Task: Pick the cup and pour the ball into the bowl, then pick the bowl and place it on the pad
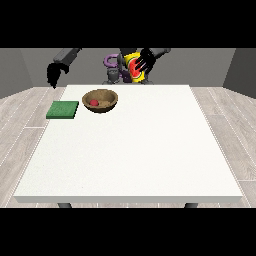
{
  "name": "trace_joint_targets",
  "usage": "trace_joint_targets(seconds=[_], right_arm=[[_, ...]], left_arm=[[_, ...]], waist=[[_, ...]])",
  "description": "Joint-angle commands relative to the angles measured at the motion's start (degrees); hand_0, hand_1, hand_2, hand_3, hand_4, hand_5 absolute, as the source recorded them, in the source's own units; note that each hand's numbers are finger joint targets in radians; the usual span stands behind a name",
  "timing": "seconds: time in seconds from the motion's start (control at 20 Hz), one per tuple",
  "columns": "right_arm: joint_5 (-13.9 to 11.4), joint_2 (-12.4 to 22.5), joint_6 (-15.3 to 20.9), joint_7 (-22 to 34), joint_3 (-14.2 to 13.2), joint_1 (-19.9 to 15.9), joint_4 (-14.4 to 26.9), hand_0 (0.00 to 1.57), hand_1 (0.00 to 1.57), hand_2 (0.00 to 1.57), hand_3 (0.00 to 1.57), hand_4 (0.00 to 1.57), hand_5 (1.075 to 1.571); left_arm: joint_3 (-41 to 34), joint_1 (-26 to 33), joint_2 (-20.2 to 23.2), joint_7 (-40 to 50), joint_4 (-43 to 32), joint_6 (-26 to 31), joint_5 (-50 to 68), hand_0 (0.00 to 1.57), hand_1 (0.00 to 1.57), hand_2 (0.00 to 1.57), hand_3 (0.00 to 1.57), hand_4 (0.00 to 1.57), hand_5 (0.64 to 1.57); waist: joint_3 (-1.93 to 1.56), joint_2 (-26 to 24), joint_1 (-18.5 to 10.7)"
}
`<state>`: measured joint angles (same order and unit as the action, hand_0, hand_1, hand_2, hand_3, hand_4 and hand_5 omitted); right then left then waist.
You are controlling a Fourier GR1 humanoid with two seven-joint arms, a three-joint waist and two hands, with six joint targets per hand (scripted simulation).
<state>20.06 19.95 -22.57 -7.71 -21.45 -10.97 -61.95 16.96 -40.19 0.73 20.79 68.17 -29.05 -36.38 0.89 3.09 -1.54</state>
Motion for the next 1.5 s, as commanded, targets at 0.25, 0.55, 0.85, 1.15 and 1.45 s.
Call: trace_joint_targets(seconds=[0.25,0.55,0.85,1.15,1.45], right_arm=[[-0.97,-3.34,6.05,-2.62,-1.56,2.52,-0.49,0.0,0.0,0.0,0.0,0.42,1.57],[-1.98,-8.23,11.23,-5.99,-1.05,1.7,-2.24,0.0,0.0,0.0,0.0,0.0,1.57],[-3.46,-9.98,11.63,-9.27,1.08,-4.4,4.37,0.0,0.0,0.0,0.0,0.0,1.568],[-5.72,-11.78,12.79,-11.55,3.68,-7.55,9.95,0.0,0.0,0.0,0.0,0.0,1.568],[-6.45,-11.59,14.18,-12.69,3.51,-9.49,15.55,0.0,0.0,0.0,0.0,0.0,1.571]], left_arm=[[-19.95,1.92,6.75,-10.65,15.0,19.87,37.28,0.0,0.0,0.0,0.0,0.21,1.5],[-32.1,0.73,19.55,-12.01,10.94,39.16,53.19,0.0,0.0,0.0,0.0,0.35,1.5],[-39.91,-1.48,28.56,-11.11,4.78,43.93,58.05,0.0,0.0,0.0,0.0,0.31,1.513],[-44.41,1.85,33.6,-13.98,-0.14,48.49,61.12,0.0,0.0,0.0,0.0,0.28,1.508],[-45.24,2.8,36.03,-11.82,0.03,49.11,62.81,0.0,0.0,0.0,0.0,0.24,1.494]], waist=[[-0.41,4.6,-9.27],[-0.76,7.08,-12.21],[-0.93,10.0,-8.38],[-0.91,10.25,-5.66],[-0.91,9.24,-5.41]])
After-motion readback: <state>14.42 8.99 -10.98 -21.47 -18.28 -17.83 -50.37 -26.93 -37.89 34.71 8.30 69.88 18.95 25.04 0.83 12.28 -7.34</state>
